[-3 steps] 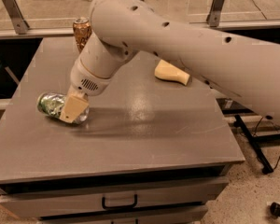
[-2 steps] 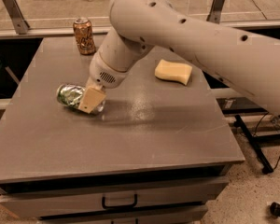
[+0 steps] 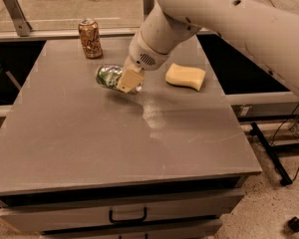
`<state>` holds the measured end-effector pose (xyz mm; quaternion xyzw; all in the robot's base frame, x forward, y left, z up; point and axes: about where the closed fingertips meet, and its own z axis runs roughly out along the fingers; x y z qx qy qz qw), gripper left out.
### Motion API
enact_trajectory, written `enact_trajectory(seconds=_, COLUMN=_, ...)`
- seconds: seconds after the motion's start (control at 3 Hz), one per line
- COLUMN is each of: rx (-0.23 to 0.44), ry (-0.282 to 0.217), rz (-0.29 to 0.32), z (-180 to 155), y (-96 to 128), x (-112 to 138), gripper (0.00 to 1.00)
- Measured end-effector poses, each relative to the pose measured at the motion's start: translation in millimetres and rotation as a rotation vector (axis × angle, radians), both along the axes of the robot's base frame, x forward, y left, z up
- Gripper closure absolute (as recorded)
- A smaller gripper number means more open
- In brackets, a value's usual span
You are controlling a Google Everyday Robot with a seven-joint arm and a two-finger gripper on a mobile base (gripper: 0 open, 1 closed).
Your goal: Move green can near sponge
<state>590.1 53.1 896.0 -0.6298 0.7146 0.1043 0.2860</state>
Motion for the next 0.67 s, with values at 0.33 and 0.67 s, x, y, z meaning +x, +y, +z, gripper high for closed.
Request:
enact_trajectory(seconds=0.33, rx=-0.023, ry=-0.055, rz=0.029, z=3, y=-13, x=24, gripper=1.00)
enact_trajectory(seconds=0.67, rx=-0.075, ry=-0.108, rz=0.064, z=4, y=-40, x=60, gripper=1.00)
